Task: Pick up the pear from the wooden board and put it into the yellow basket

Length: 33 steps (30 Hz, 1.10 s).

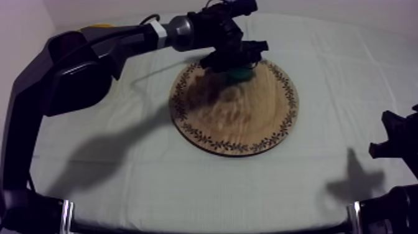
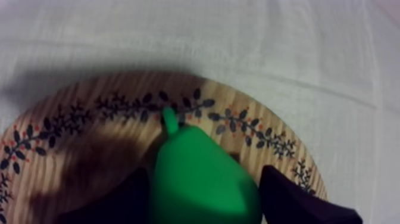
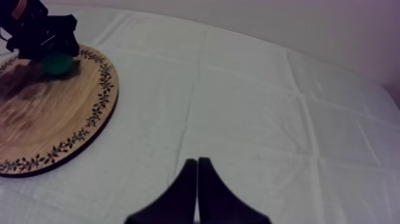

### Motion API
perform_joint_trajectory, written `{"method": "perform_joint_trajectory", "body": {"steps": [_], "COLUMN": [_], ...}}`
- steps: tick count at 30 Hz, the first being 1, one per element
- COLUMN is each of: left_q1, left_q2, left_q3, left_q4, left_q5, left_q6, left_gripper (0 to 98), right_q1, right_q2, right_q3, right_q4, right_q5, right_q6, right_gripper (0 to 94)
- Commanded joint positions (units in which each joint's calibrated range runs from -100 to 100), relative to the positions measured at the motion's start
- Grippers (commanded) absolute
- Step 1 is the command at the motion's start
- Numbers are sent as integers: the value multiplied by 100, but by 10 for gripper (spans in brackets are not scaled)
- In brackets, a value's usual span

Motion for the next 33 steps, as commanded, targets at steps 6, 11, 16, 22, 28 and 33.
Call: {"method": "perform_joint_trajectory", "body": {"steps": [6,11,16,22,28,33], "left_q1": [-4,-7,7,-12,-147,-361], "left_q2": [-71,-178,-372,-1079,-2250,-3413], "left_q3": [230,466,889,1695,2810,3846], "left_q4": [126,326,419,552,793,963], "left_q5": [-56,-140,-276,-336,-263,-75], "left_q6": [-264,-585,-717,-853,-1076,-1306], "left_gripper": [554,460,427,421,428,442], "right_q1": [0,0,0,0,0,0], "right_q2": [-5,-5,-5,-5,-5,-5], "right_q3": [0,0,0,0,0,0], "right_q4": [2,2,2,2,2,2], "right_q5": [-1,-1,-1,-1,-1,-1], "right_q6": [0,0,0,0,0,1], "right_gripper": [3,3,3,3,3,3]}}
